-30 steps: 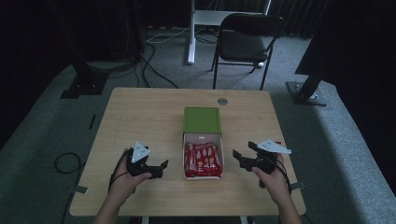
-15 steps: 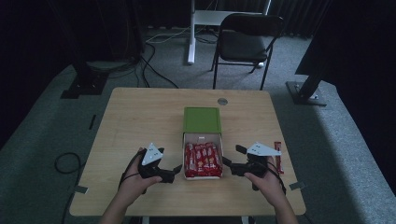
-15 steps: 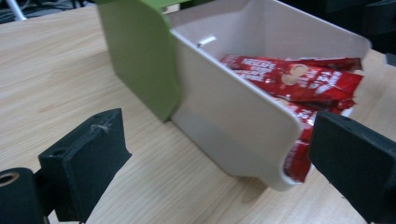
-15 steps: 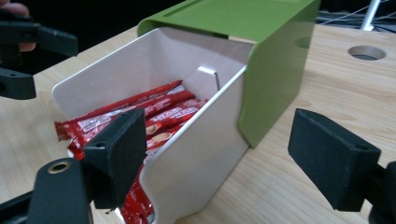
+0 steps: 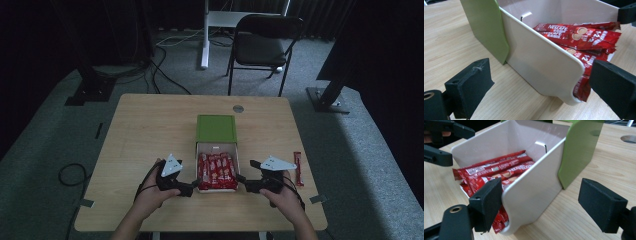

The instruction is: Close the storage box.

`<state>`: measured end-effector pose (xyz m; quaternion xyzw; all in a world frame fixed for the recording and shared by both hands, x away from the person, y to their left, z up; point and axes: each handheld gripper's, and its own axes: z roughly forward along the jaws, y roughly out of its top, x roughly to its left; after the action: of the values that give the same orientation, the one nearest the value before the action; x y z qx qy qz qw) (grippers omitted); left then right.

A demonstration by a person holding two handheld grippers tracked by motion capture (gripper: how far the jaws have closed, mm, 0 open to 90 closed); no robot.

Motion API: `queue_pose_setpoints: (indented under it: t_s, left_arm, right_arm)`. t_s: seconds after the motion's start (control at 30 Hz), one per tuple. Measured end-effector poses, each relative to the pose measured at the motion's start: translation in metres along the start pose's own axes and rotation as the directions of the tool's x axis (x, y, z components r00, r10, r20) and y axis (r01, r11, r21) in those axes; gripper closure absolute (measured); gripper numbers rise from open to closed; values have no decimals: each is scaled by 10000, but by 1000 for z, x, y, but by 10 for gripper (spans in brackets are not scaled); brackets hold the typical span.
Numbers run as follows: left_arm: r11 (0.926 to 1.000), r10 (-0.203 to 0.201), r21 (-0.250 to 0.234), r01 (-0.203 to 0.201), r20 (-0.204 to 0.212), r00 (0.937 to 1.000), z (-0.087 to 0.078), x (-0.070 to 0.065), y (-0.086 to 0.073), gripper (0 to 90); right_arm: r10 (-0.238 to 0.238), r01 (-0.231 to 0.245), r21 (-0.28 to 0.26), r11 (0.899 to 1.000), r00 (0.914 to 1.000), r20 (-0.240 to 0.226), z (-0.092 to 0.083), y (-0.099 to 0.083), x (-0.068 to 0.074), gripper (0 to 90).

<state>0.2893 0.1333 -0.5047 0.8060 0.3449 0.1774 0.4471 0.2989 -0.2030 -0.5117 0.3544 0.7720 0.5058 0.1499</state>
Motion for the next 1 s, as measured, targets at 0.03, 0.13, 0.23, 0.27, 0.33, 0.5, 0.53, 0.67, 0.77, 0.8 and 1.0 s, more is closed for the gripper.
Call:
queue_pose_setpoints:
  t_s: [0.03,0.13,0.23,0.27,0.33,0.5,0.53,0.67,0.77,0.8,1.0]
  left_arm:
    - [10000,-39,-12,39,-44,10000,1,0,0,52]
    - [10000,39,28,-39,-177,9998,2,2,1,52]
    - [10000,-33,57,34,-278,9996,3,3,1,52]
    - [10000,-8,56,9,-302,9995,3,3,1,52]
    - [9999,-66,75,69,-287,9996,4,3,2,51]
    - [9999,-62,80,65,-322,9995,5,4,2,51]
    - [9999,-40,93,43,-326,9995,4,4,3,53]
    - [9998,-131,109,134,-280,9995,6,5,3,53]
    - [9998,-167,89,170,-308,9994,7,6,4,52]
    - [9999,-133,95,137,-350,9993,7,7,4,52]
    - [9997,-155,172,160,-320,9994,9,10,7,52]
  right_arm:
    - [-17,16,43,10000,10000,33,0,-1,-1,190]
    - [101,-101,49,9999,9999,-10,1,-2,-2,188]
    - [74,-74,61,10000,10000,-38,1,-2,-2,184]
    - [75,-75,72,9999,10000,-38,2,-2,-3,182]
    - [78,-78,77,9999,10000,-55,2,-2,-3,174]
    - [222,-221,104,9997,9997,-77,4,-2,-5,163]
    - [223,-222,100,9997,9997,-75,4,-2,-5,160]
    - [188,-187,132,9997,9998,-85,5,-1,-6,147]
    - [149,-148,151,9998,9999,-25,6,0,-7,147]
    - [133,-133,156,9998,9999,-9,6,1,-7,147]
    - [131,-131,221,9997,9999,9,9,4,-9,146]
